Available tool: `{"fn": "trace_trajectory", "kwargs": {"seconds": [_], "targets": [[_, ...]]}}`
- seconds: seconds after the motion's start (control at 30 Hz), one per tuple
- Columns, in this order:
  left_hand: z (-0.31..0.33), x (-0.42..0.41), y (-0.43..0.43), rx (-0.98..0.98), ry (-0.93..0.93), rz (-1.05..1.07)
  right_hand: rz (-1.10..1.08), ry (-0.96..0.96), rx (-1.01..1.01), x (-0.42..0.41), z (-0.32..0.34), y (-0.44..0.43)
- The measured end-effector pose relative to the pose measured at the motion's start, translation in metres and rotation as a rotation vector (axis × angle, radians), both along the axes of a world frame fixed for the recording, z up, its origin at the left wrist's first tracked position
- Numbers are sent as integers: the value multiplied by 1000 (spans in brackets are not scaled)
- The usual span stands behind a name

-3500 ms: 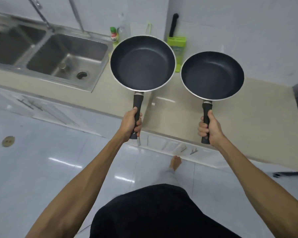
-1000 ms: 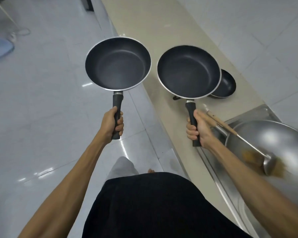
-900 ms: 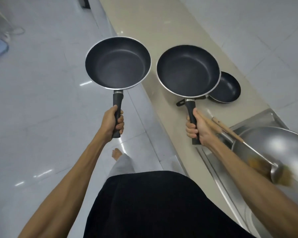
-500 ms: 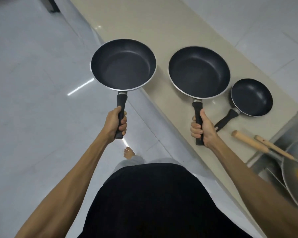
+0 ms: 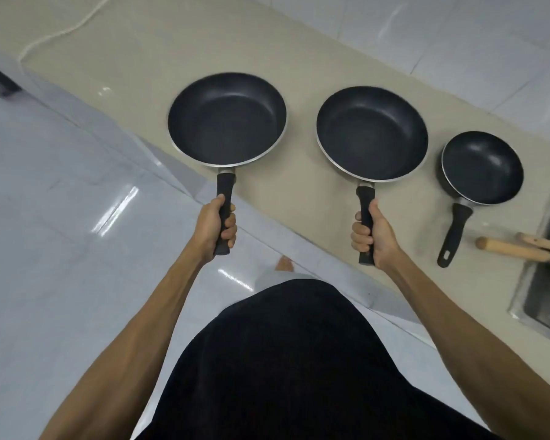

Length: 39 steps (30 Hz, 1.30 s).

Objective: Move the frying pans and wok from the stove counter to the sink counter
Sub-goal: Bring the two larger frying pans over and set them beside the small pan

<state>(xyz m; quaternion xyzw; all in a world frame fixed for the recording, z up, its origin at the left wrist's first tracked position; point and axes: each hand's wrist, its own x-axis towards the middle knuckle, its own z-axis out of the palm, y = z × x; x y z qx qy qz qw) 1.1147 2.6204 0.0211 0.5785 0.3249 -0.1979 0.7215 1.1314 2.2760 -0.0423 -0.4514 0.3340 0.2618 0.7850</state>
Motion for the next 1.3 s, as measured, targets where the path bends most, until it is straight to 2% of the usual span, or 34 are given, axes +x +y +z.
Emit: {"fn": "trace_trajectory", "kwargs": {"seconds": [0.53,0.83,1.3], "targets": [[4,155,57,-16,39,-347,-280,40,-50,38,-3,77],[2,225,74,-3,60,-539,-389,149,-87,51,-10,122],[-19,268,73,-7,50,-639,-415,208,-228,63,-1,138]]}}
